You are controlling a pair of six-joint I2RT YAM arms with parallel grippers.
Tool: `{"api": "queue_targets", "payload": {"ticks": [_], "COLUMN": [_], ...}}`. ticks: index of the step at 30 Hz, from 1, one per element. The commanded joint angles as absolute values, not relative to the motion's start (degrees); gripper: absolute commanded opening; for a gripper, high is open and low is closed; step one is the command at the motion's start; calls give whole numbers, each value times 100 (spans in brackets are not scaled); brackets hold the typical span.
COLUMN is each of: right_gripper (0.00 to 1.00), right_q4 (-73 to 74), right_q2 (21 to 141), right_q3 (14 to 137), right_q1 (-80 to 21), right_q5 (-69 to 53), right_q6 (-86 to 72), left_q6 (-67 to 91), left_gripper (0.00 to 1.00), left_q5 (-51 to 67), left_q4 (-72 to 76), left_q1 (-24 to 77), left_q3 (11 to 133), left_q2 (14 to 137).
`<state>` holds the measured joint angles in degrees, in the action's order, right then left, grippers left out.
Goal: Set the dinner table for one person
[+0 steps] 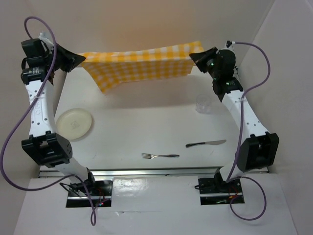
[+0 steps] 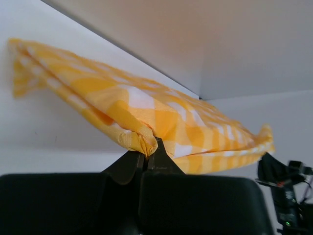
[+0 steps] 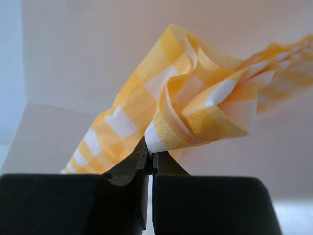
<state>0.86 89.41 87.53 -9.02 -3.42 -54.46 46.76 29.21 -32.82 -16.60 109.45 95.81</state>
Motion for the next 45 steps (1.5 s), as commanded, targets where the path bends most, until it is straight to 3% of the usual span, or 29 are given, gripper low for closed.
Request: {"api": "queue_targets", "payload": {"ticks": [1,5,11,22,34,45], "right_gripper": [0,0,0,0,0,0], "right_q4": [-158,-325,140,193,-571,-1020], "right_q2": [8316,7753,7507,6838,8384,10237], "right_q3": [7728,7198,8226,8578,9500,10888], "right_q1": [-545,-343,-290,-290,-290,-44], "right_q5": [-395,-571,-677,-808,-949,-1195], "right_q6": [-5159,-5229,-4773,-4649,-4649,-4878], "left_q6": [4658,4658,4658,5141,5388,5474], "left_gripper": [0,0,0,0,0,0], "left_q5": [3392,3656,3929,4755,4799,4500], "left_q4": [-2857,-2663,-2664,-2145,-1758,-1750], "left_q1": [-2188,-2504,-2733,-3683,-3473,-2523], "left_q3": [10417,9879,10257,10406,11117,13251], "left_q2": [9185,8974,8632,7928,9103,11036]}}
